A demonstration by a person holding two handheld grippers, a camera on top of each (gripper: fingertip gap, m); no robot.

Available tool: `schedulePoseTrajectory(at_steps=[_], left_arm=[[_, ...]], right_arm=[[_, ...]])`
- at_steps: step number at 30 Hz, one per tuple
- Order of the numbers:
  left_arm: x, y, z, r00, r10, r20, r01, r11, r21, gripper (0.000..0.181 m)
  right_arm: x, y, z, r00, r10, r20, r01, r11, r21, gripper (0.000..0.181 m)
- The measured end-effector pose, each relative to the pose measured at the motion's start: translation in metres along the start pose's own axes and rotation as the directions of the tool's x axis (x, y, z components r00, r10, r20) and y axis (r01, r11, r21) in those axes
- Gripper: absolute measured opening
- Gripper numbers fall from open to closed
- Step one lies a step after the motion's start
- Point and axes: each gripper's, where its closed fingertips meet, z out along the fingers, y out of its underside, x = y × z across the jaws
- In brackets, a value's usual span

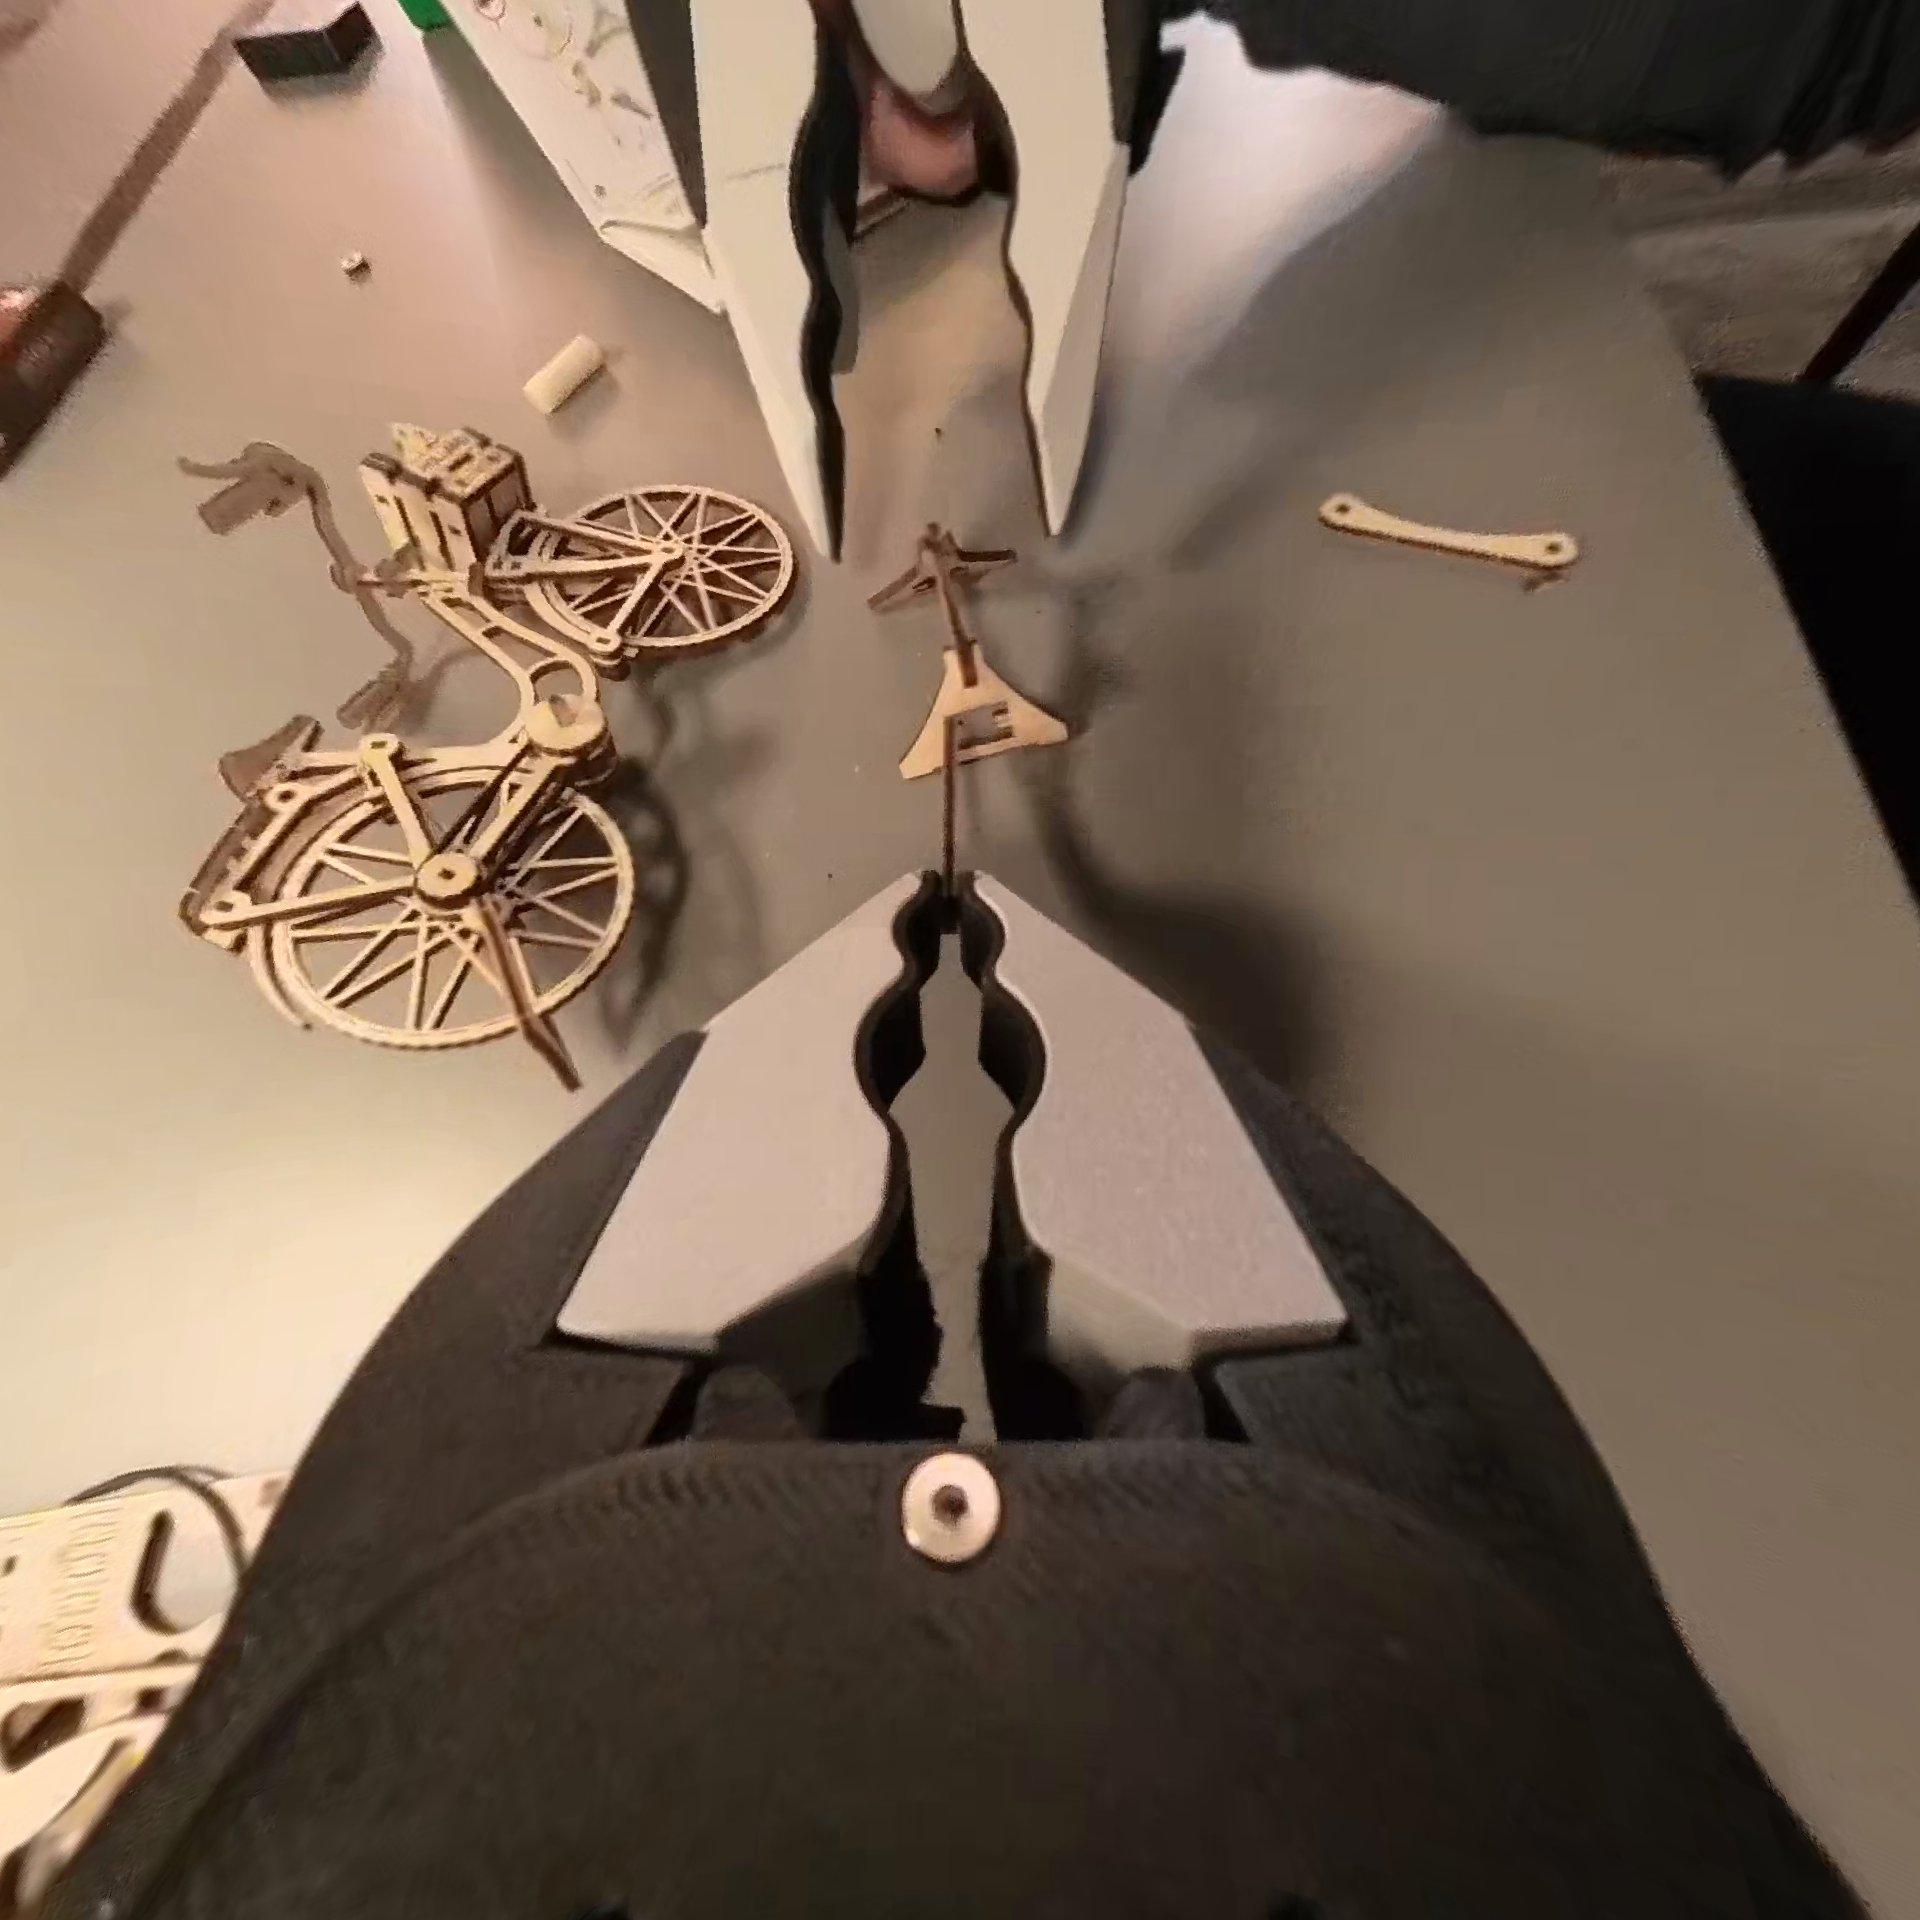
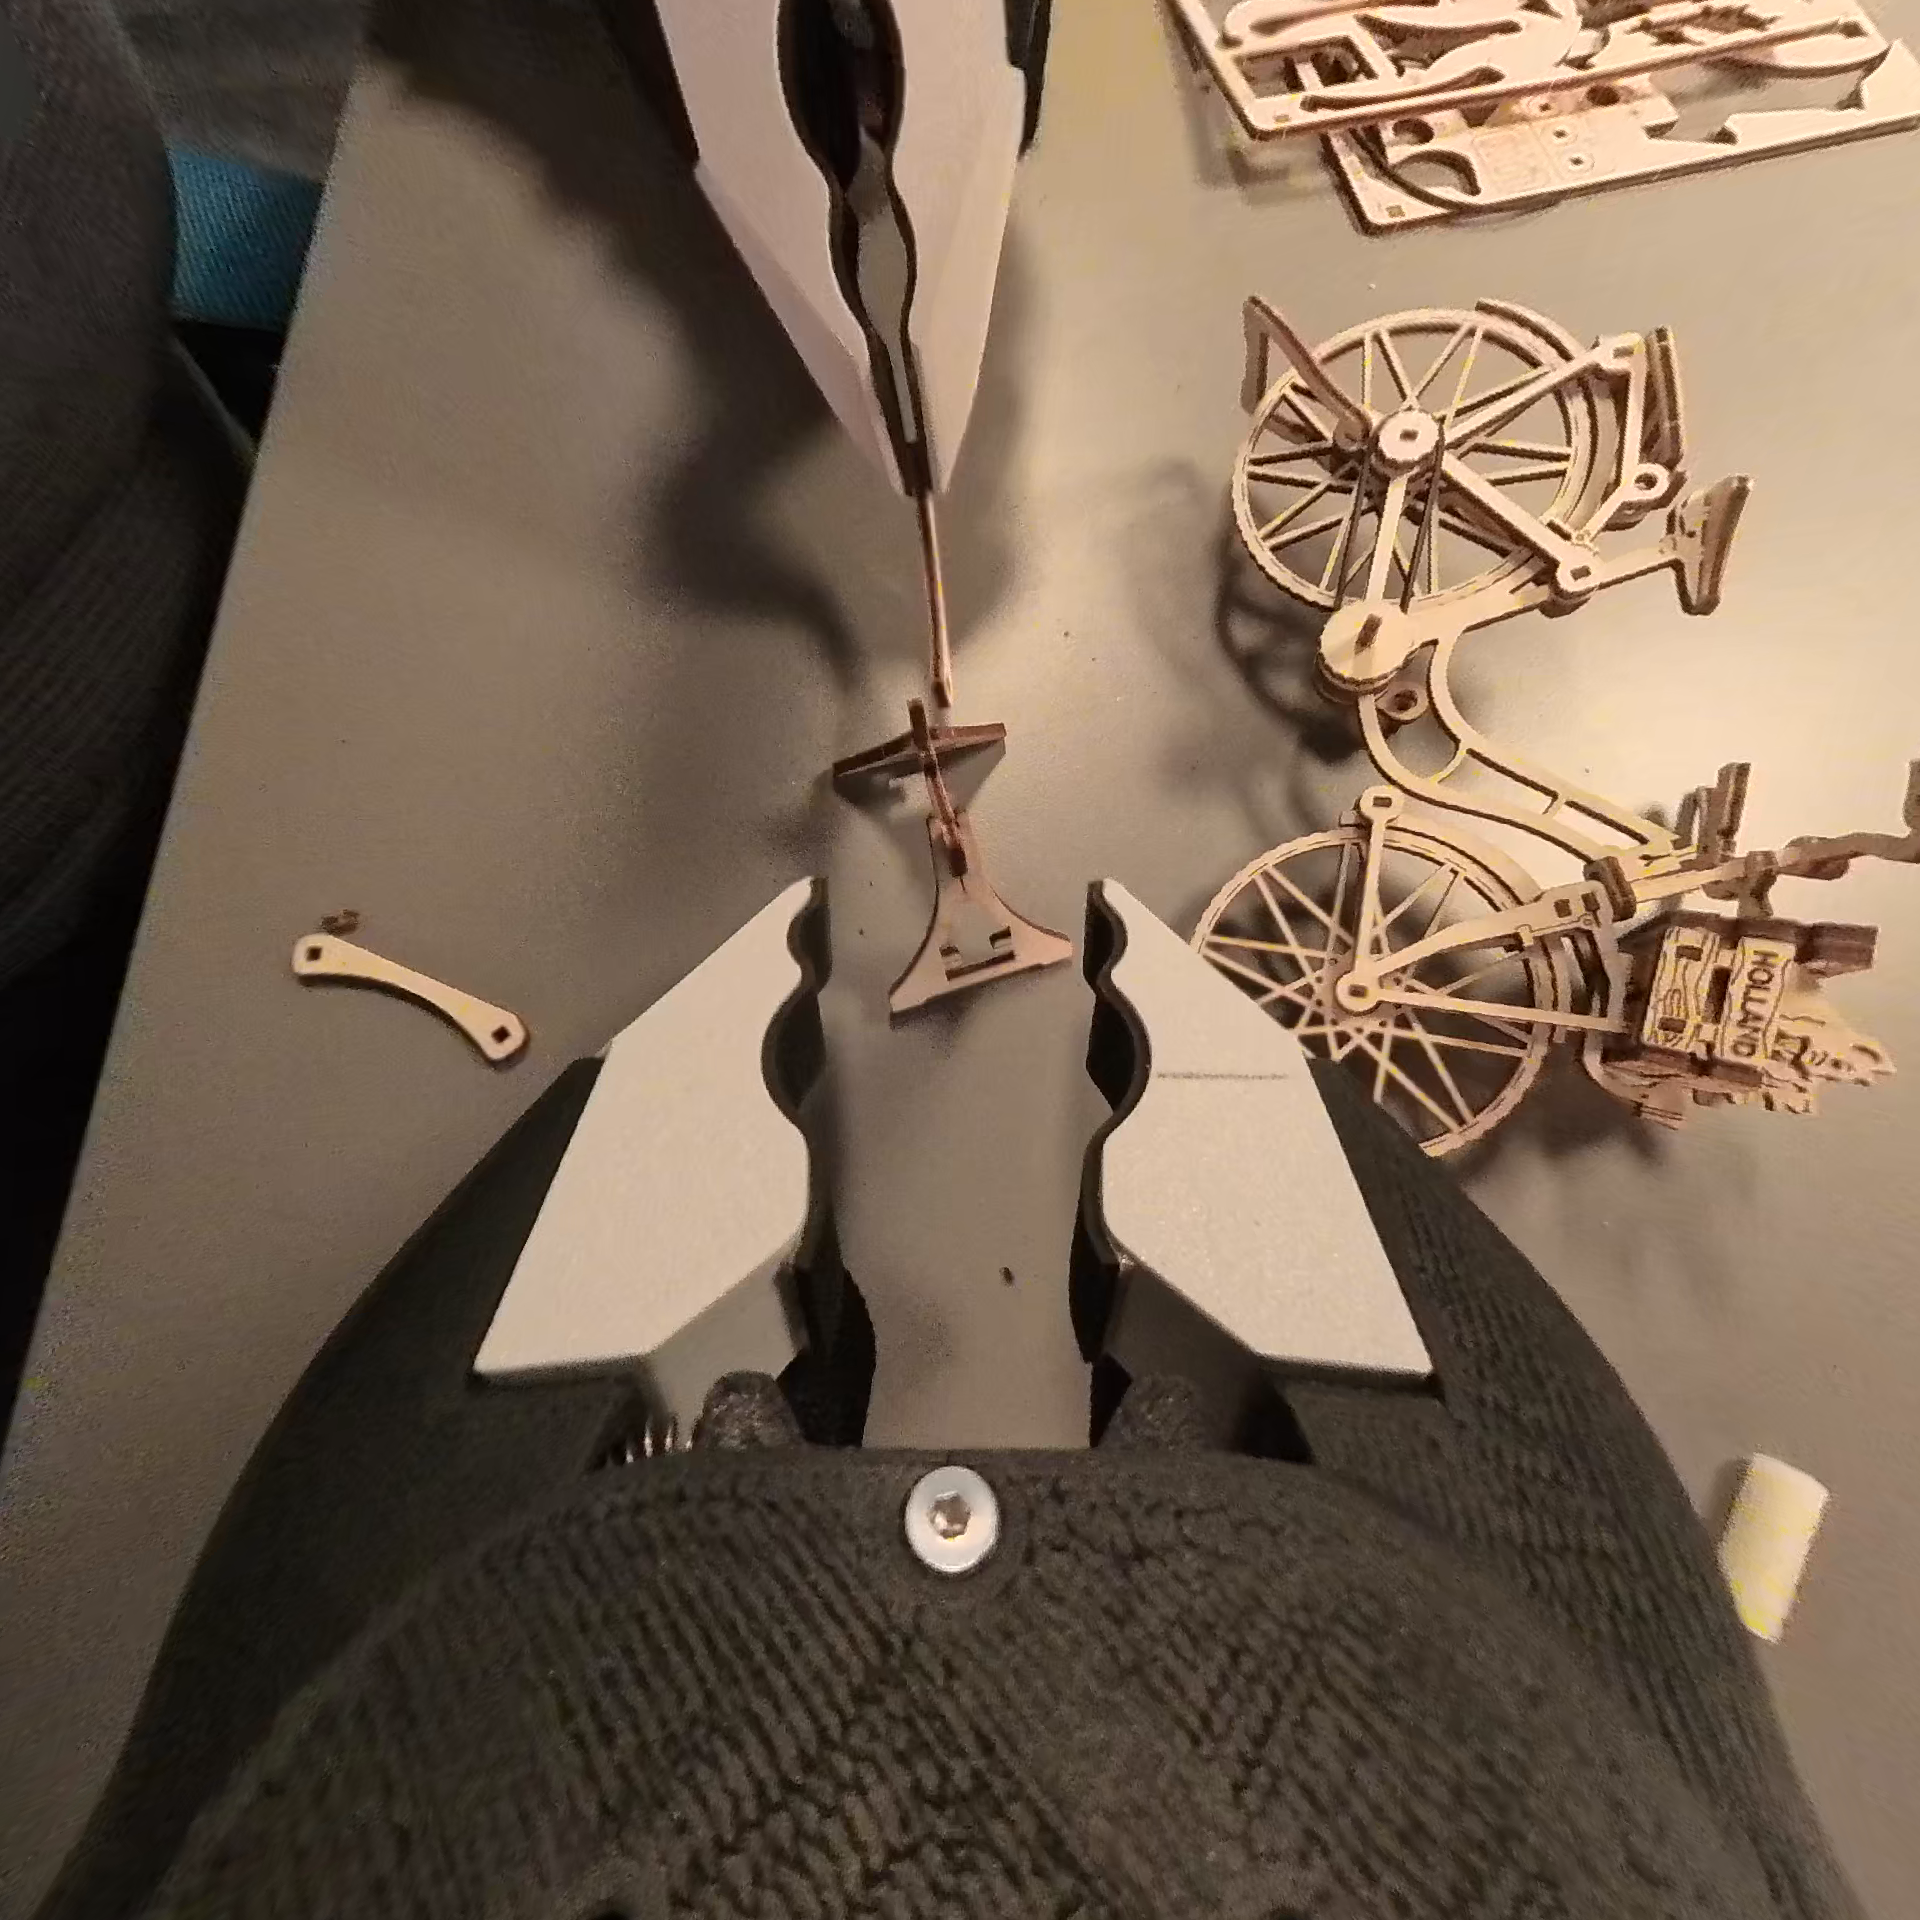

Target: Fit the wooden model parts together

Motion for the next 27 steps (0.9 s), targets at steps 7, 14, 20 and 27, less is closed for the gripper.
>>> schedulePoseTrajectory(at_steps=[7,14,20,27], left_arm=[[0.006,0.001,0.006,0.997,-0.037,-0.063,0.036,0.999,-0.011,0.002],[0.006,0.002,0.011,0.997,-0.047,-0.065,0.047,0.999,-0.006,0.002],[0.004,0.000,0.013,0.996,-0.060,-0.059,0.060,0.998,0.000,0.002],[0.001,0.001,0.012,0.997,-0.064,-0.053,0.064,0.998,-0.001,0.002]], right_arm=[[-0.001,0.011,0.003,1.000,0.019,0.011,-0.019,1.000,0.004,0.044],[-0.002,0.013,0.004,0.999,0.038,0.023,-0.038,0.999,0.021,0.039],[-0.002,0.011,0.008,0.999,0.041,0.012,-0.042,0.999,0.026,0.029],[-0.003,0.010,0.007,0.999,0.047,0.009,-0.047,0.999,0.026,0.033]])
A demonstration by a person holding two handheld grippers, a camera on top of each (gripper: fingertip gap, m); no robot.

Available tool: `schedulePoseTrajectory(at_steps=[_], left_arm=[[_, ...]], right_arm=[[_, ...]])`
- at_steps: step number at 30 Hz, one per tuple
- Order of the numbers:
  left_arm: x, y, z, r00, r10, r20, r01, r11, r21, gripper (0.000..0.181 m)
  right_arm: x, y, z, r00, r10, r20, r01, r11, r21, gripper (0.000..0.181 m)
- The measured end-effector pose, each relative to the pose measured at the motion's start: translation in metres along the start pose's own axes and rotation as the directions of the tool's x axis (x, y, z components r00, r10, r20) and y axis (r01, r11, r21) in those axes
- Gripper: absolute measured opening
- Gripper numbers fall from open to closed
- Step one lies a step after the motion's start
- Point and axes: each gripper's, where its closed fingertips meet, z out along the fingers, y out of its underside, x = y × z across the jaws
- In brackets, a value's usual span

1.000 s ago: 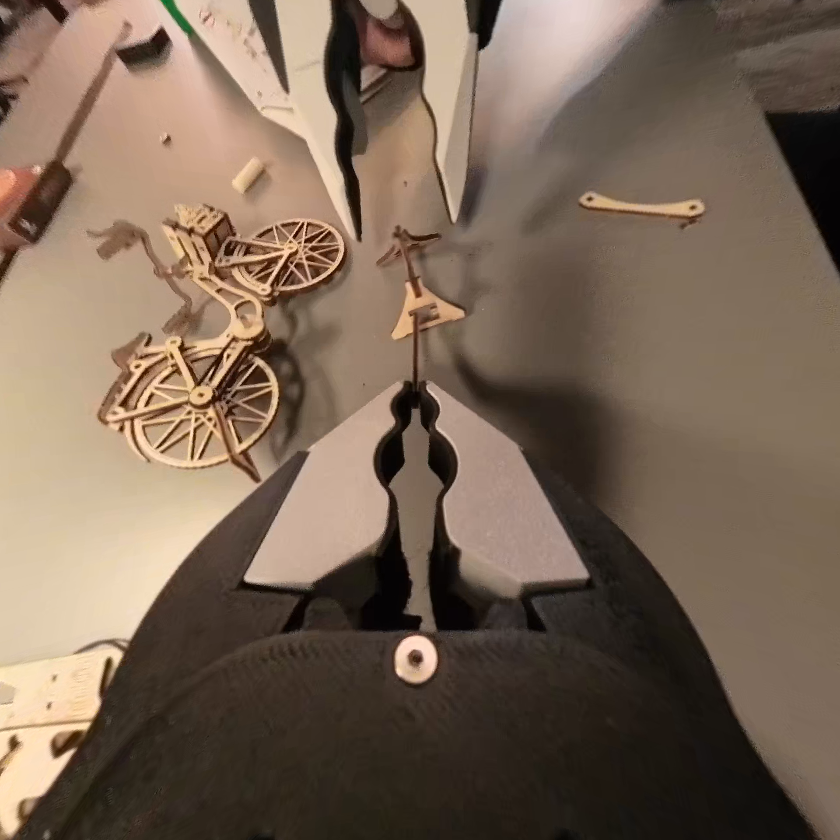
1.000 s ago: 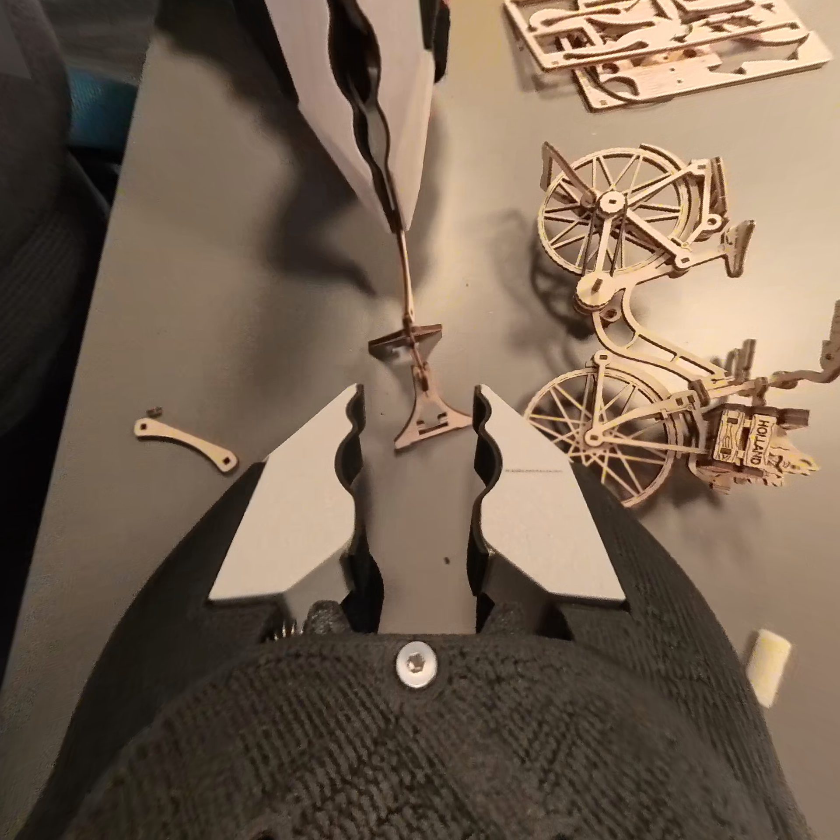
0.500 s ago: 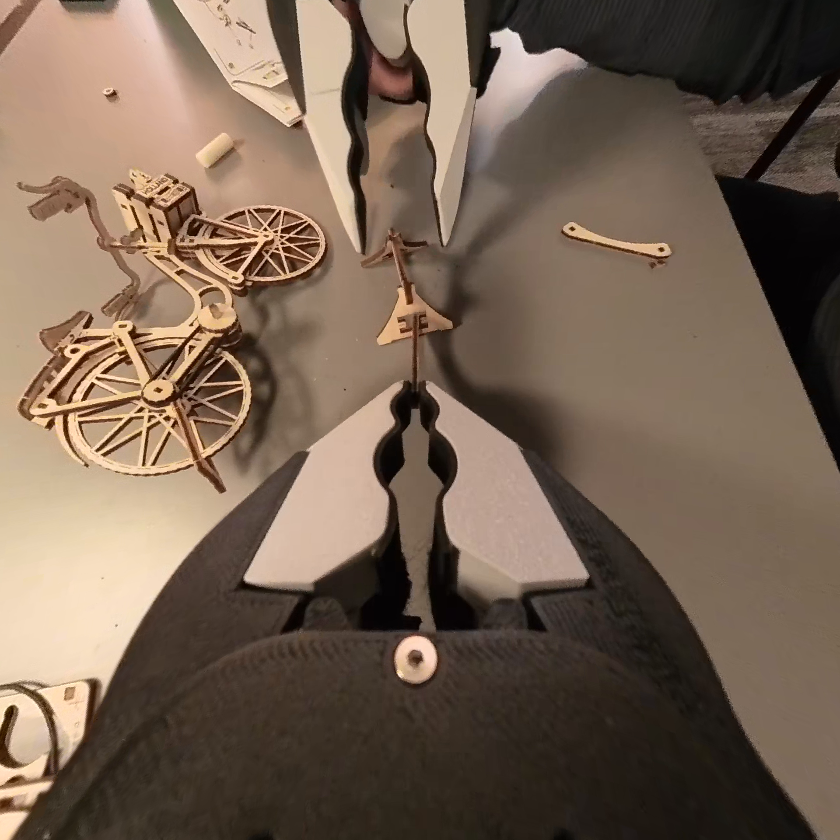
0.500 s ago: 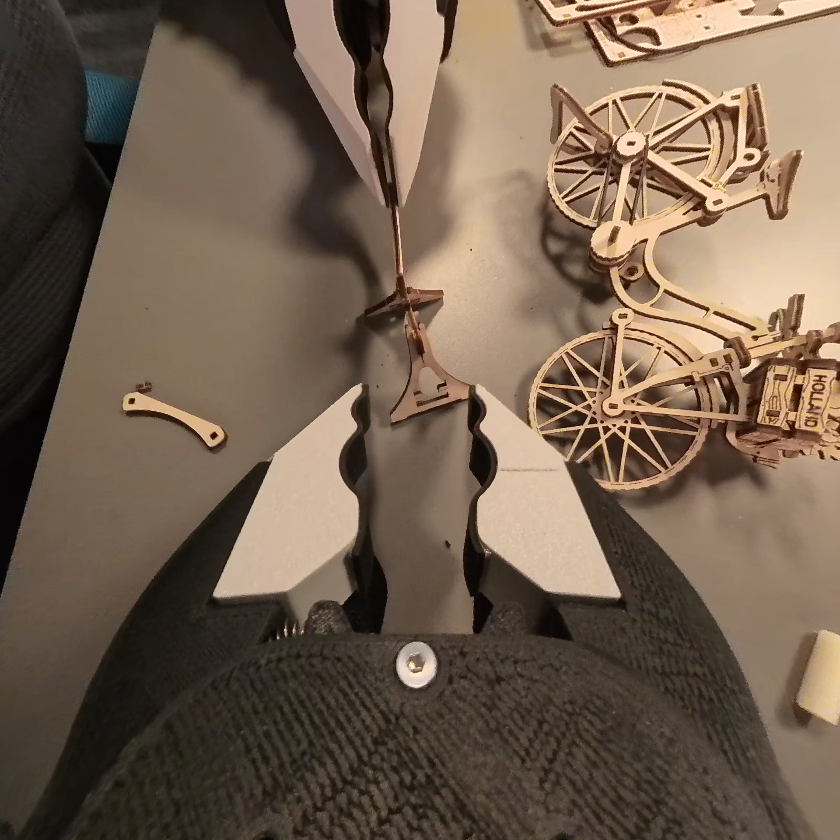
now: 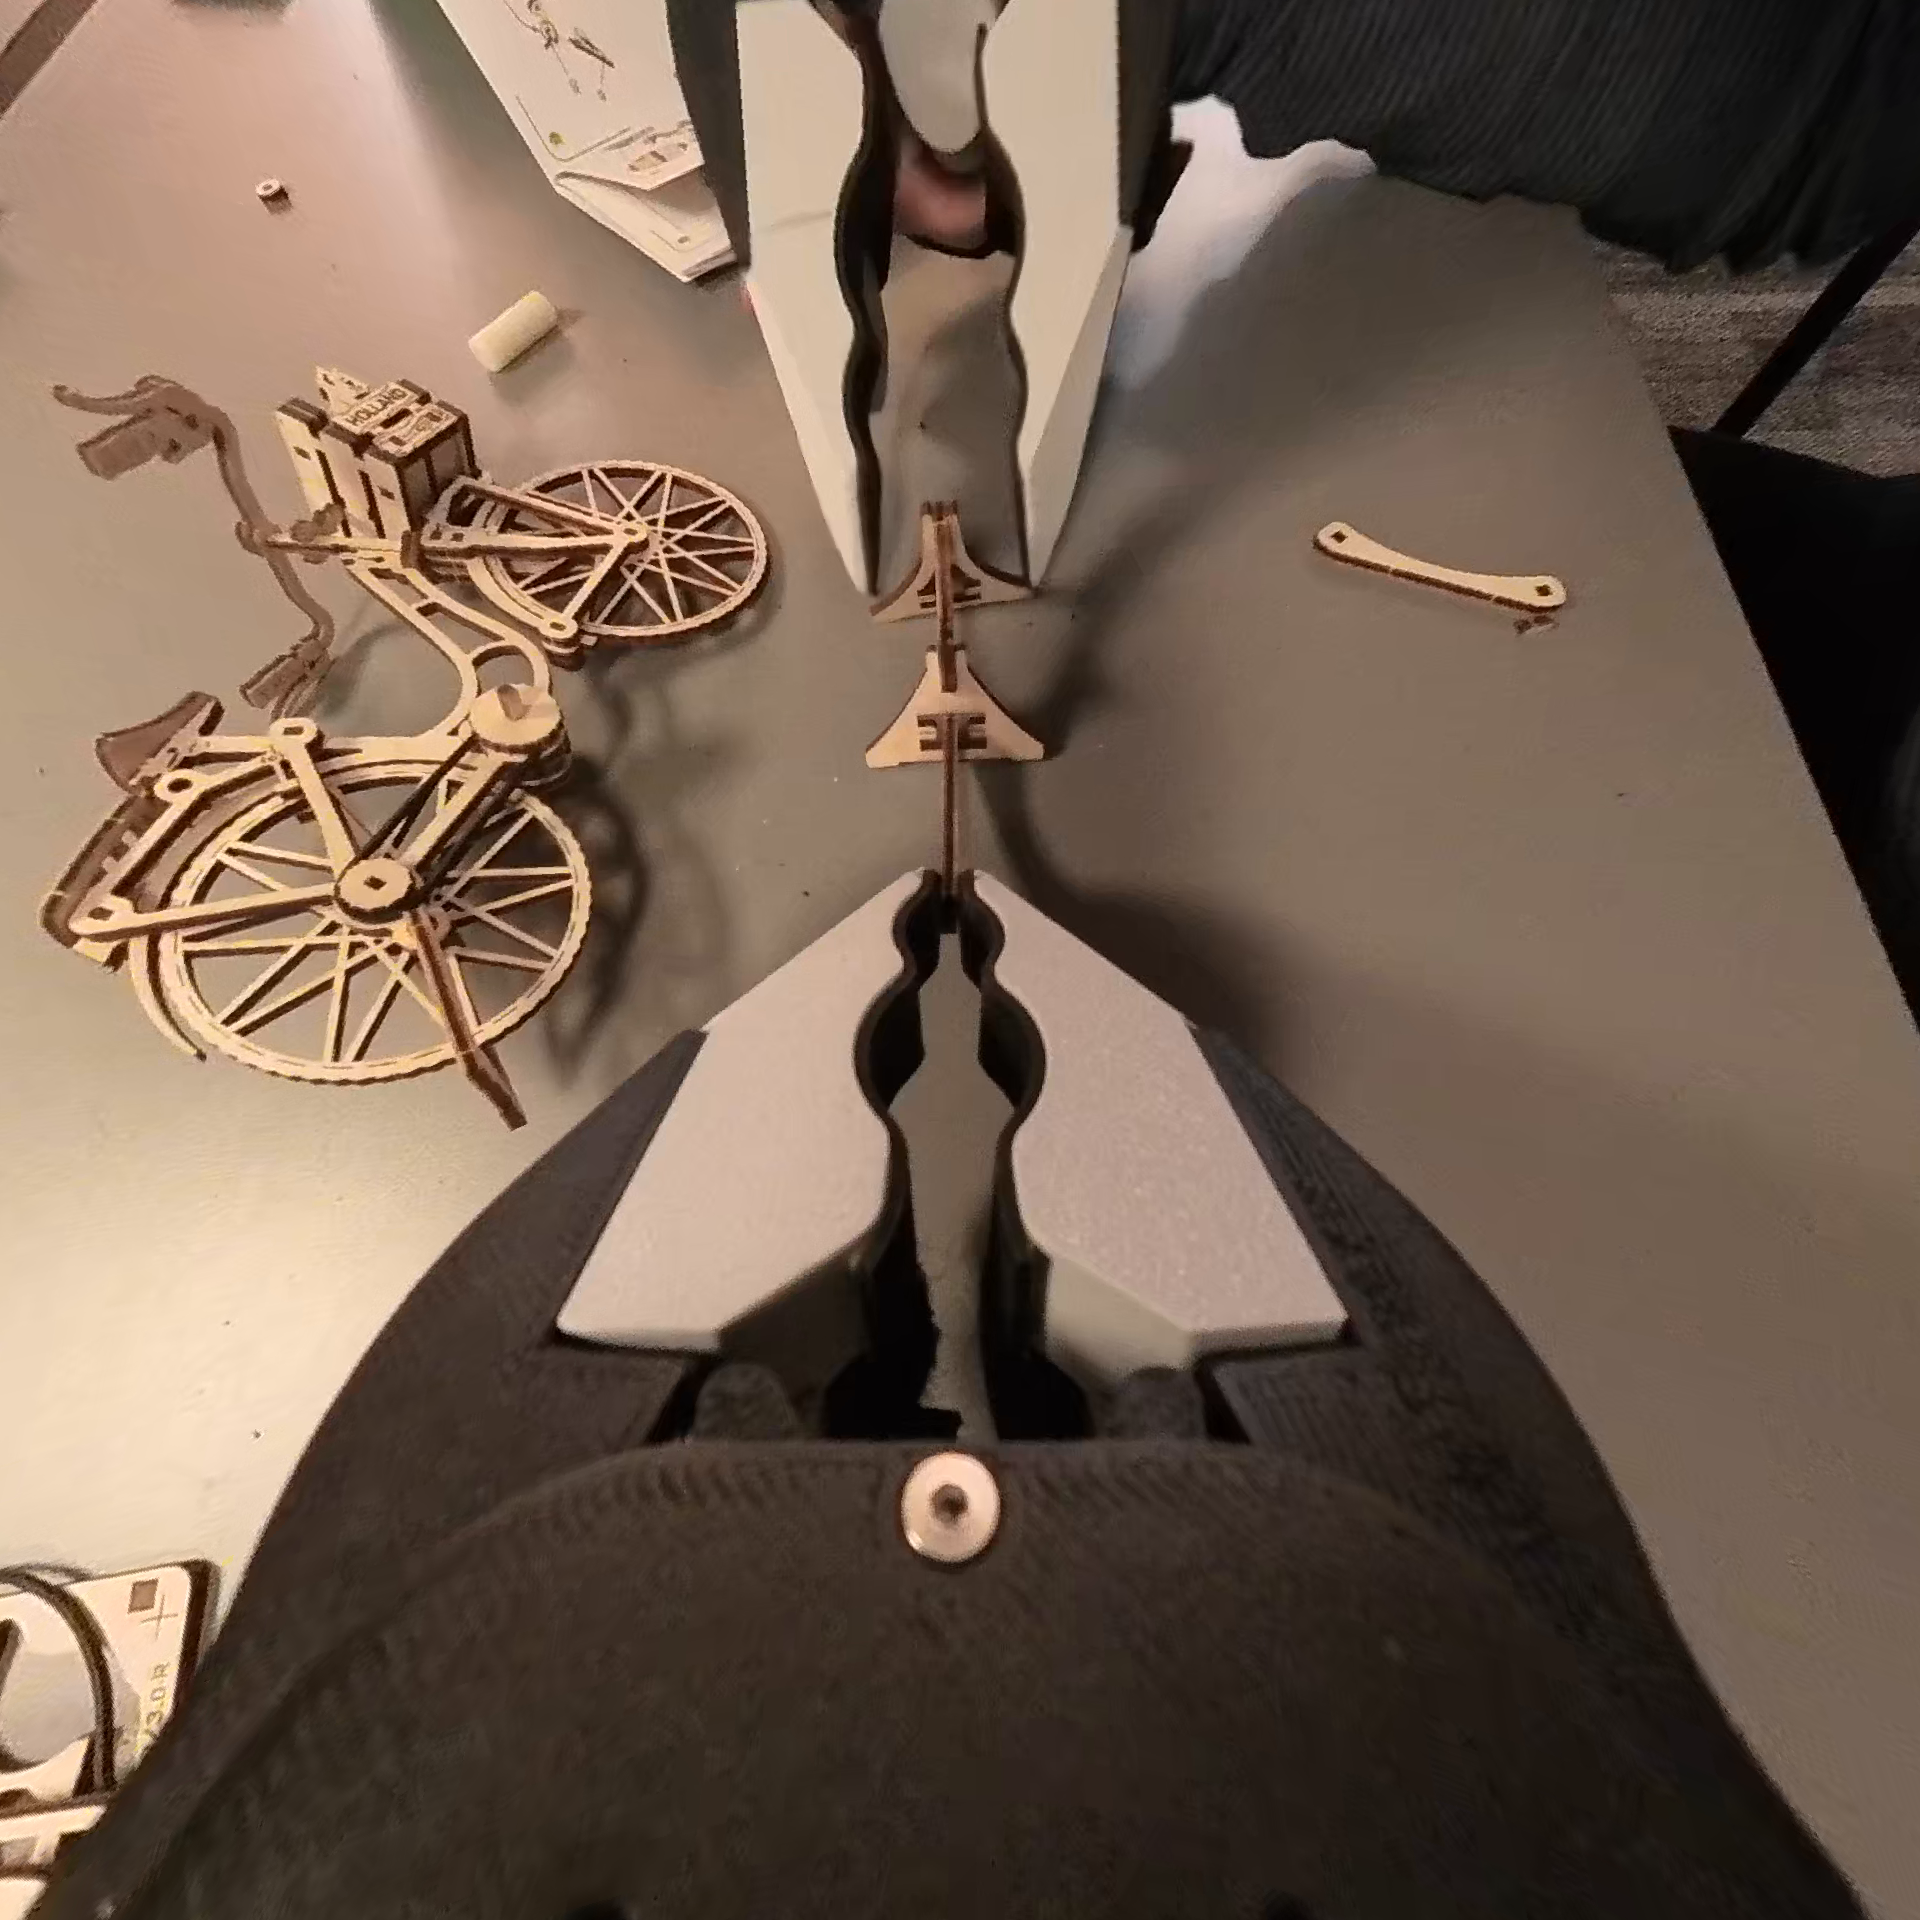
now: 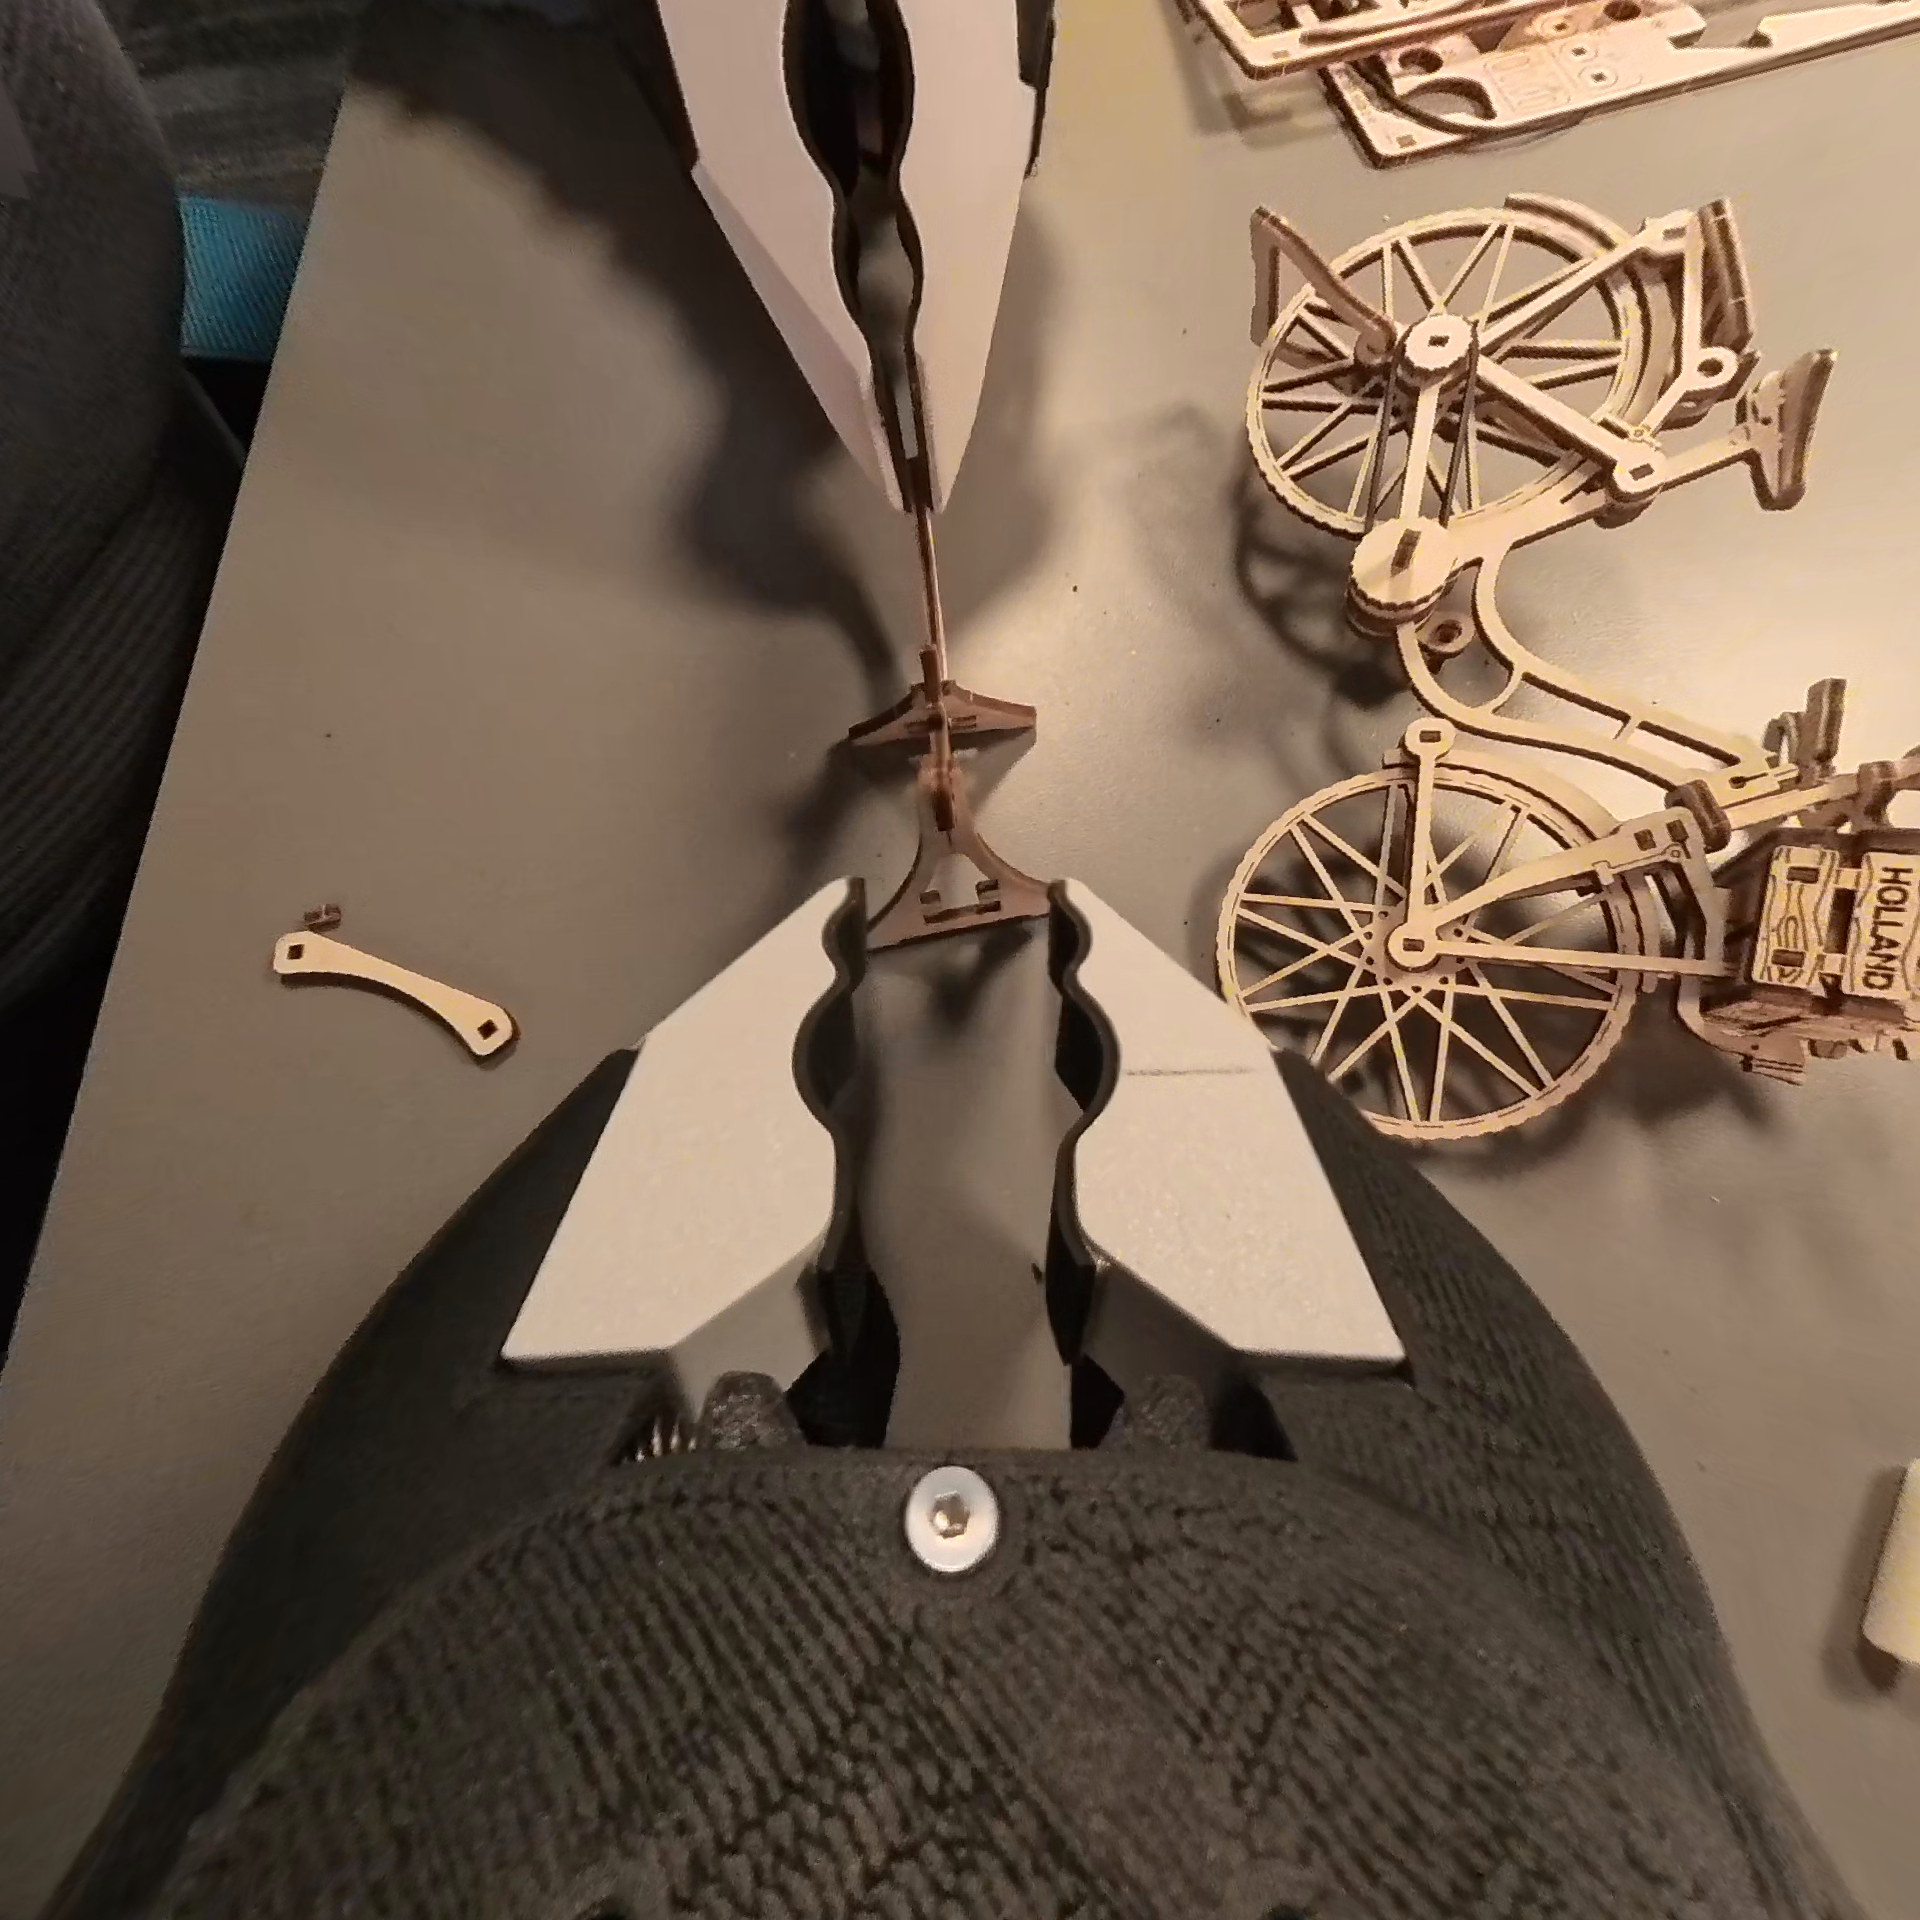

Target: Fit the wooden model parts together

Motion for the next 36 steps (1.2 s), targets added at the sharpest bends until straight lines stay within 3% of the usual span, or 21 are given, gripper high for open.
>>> schedulePoseTrajectory(at_steps=[7,15,36], left_arm=[[0.001,0.000,0.001,1.000,0.003,-0.010,-0.003,1.000,0.004,0.002],[0.001,-0.001,0.002,1.000,0.007,-0.011,-0.007,1.000,0.008,0.002],[0.005,0.000,-0.001,0.997,0.021,-0.070,-0.022,1.000,-0.006,0.002]], right_arm=[[-0.005,-0.021,0.001,0.999,-0.034,-0.008,0.034,0.997,0.064,0.043],[-0.009,-0.019,0.012,0.999,-0.053,-0.003,0.053,0.999,0.001,0.007],[-0.014,-0.020,0.014,0.997,-0.067,0.034,0.066,0.997,0.032,0.006]])
